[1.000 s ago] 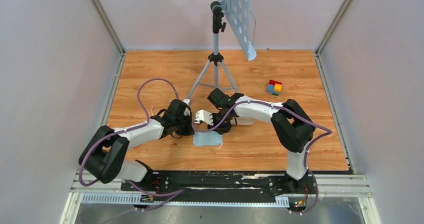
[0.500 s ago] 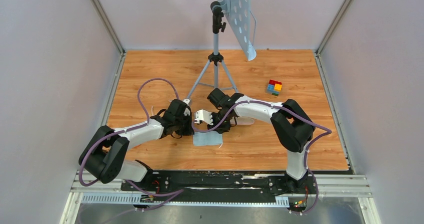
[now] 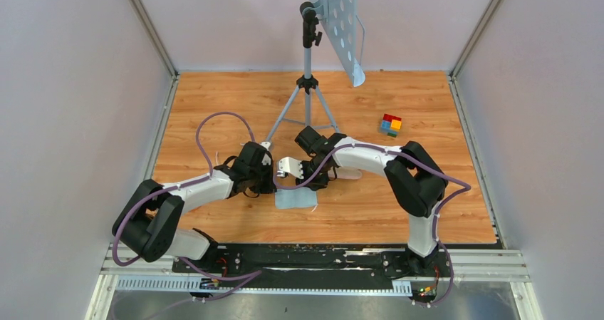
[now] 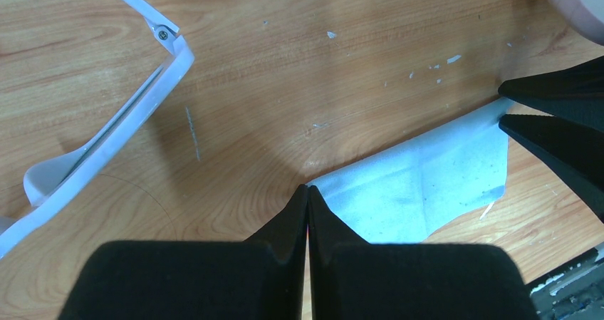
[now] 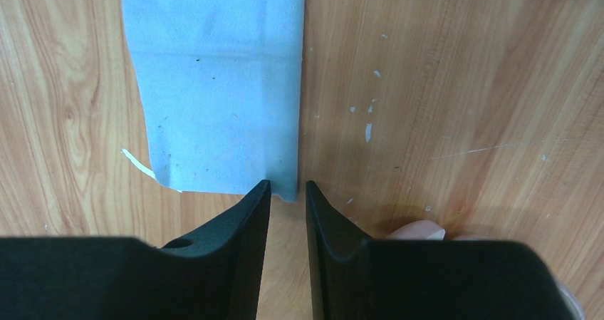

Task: Organize the sunglasses
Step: Pick up the glasses cleaning cloth from the center of the board.

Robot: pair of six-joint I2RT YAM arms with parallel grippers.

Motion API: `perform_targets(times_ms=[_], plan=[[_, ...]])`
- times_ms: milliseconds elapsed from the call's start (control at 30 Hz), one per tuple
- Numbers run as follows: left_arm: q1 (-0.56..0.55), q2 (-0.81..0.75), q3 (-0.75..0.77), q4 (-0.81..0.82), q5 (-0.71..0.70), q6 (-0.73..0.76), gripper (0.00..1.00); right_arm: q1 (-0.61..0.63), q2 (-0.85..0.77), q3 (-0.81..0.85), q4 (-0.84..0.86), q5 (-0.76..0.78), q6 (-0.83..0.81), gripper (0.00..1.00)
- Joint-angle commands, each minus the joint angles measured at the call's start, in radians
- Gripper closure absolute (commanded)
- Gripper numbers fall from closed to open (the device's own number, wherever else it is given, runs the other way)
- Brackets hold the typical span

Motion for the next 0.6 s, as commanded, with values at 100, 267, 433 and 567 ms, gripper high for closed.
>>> perform_targets(times_ms=[100,267,433,567], plan=[[0.006,0.016,0.000,-0.011,0.004,0.008,1.00,0.014,-0.034,0.005,-0.012,0.005,-0.014,0.71],[0.007,0.015,0.001,-0.011,0.006,0.008,1.00,0.013,-0.019,0.004,-0.012,0.019,-0.023,0.71],[0.006,0.017,-0.001,-0.013,0.005,0.010,1.00,0.013,-0.007,0.001,-0.004,0.012,-0.023,0.70],[0.006,0.020,0.001,-0.012,0.005,0.009,1.00,0.013,0.011,-0.001,0.009,0.024,-0.030,0.70]])
